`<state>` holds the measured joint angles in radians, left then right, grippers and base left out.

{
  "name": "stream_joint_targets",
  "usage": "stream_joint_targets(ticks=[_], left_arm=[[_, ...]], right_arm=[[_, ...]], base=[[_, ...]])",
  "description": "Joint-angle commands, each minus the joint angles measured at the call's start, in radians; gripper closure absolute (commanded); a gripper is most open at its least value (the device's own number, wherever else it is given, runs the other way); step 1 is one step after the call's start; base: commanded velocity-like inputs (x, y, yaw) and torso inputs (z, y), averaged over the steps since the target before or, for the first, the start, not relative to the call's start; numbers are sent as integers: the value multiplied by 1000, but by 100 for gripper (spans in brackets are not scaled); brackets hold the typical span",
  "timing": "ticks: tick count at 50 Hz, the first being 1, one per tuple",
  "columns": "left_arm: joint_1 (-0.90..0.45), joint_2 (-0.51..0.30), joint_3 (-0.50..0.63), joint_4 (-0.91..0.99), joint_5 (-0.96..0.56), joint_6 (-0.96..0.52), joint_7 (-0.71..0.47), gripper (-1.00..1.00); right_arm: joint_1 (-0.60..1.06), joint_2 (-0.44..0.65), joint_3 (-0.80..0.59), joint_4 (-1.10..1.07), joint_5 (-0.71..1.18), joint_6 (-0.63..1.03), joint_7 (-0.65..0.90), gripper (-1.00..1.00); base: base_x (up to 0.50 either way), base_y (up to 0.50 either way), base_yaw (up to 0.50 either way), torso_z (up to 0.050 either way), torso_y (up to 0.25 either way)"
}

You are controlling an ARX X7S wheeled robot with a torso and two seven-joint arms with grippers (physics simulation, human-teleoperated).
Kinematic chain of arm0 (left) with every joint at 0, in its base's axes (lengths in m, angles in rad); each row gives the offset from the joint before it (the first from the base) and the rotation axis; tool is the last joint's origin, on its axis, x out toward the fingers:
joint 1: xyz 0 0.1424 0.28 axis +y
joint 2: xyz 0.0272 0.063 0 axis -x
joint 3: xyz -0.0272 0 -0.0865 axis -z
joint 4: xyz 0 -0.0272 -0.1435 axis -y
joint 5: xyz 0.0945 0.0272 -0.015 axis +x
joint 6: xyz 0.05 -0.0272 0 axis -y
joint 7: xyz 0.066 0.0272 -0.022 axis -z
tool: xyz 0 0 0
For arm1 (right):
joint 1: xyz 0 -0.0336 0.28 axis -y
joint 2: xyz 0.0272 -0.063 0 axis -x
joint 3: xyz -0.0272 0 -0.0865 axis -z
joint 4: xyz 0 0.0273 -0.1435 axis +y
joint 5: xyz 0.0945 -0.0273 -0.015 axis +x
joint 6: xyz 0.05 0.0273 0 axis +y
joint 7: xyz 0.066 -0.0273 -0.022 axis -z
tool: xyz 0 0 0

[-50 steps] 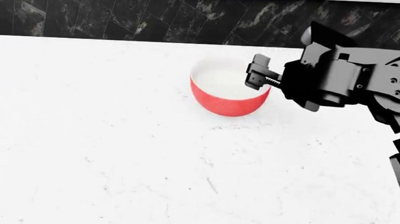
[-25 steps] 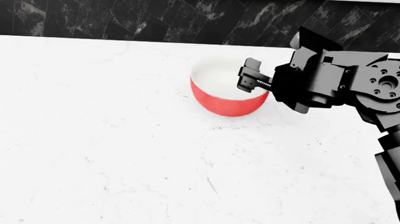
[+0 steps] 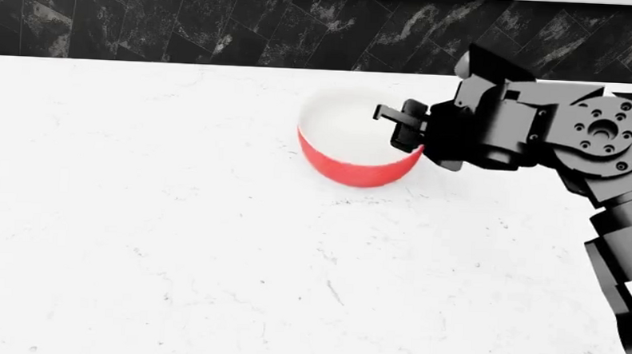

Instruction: Place the two vegetables and bowl onto the tray for setting up a vegetable dip station.

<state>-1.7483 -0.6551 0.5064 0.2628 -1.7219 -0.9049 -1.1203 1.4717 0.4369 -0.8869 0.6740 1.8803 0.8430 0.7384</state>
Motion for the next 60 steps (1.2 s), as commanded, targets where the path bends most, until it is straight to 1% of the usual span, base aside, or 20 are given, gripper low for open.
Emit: stream_joint_targets(ticks=[1, 14, 22, 28, 35, 39, 44, 46, 47, 48, 49, 51, 52, 53, 55, 60], left_arm=[[-2, -2, 2, -1, -1, 2, -2, -100], [-8, -3, 3, -1, -6, 2, -5, -100], [-9, -3, 5, 0, -4, 3, -4, -100], [-7, -4, 5, 0, -4, 6, -4, -100], [-6, -6, 5, 3, -6, 8, -6, -100], [-7, -8, 5, 3, -8, 8, -7, -100], [-10, -8, 5, 5, -11, 9, -10, -100], [-17, -8, 3, 8, -21, 8, -19, -100], [-19, -8, 3, 9, -22, 8, -19, -100], [-19, -7, 3, 9, -22, 8, -19, -100], [-18, -7, 4, 8, -19, 9, -17, -100], [-18, -7, 5, 6, -17, 8, -17, -100], [-20, -6, 7, 6, -14, 7, -15, -100], [-19, -6, 7, 6, -15, 8, -16, -100], [-23, -5, 7, 7, -20, 6, -19, -100], [-30, -7, 5, 10, -23, 7, -21, -100]], right_arm=[[9, -9, -7, 10, 5, -3, 20, 100], [25, -8, -7, 4, 3, -6, 36, 100], [35, 20, 5, -82, -9, -29, 88, 100], [85, 46, 11, -161, -19, -20, 141, 100], [136, 86, 25, -300, -32, -10, 181, 100], [150, 111, 51, -375, 3, -13, 249, 100], [168, 153, 87, -514, 27, -23, 309, 100], [171, 180, 103, -600, 44, -22, 345, 100], [172, 190, 108, -633, 43, -20, 346, 100], [189, 209, 105, -696, -1, -7, 346, 100], [185, 211, 118, -697, 19, -26, 374, 100], [199, 232, 116, -751, 1, -9, 385, 100], [197, 240, 126, -774, 28, -17, 412, 100], [205, 244, 126, -800, 12, -14, 421, 100], [235, 247, 143, -838, 41, -16, 453, 100], [277, 257, 140, -868, 93, 7, 511, 100]], base=[[0, 0, 0, 0, 0], [0, 0, 0, 0, 0], [0, 0, 0, 0, 0], [0, 0, 0, 0, 0], [0, 0, 0, 0, 1], [0, 0, 0, 0, 0], [0, 0, 0, 0, 0], [0, 0, 0, 0, 0], [0, 0, 0, 0, 0], [0, 0, 0, 0, 10], [0, 0, 0, 0, 0], [0, 0, 0, 0, 0], [0, 0, 0, 0, 0], [0, 0, 0, 0, 0], [0, 0, 0, 0, 0], [0, 0, 0, 0, 0]])
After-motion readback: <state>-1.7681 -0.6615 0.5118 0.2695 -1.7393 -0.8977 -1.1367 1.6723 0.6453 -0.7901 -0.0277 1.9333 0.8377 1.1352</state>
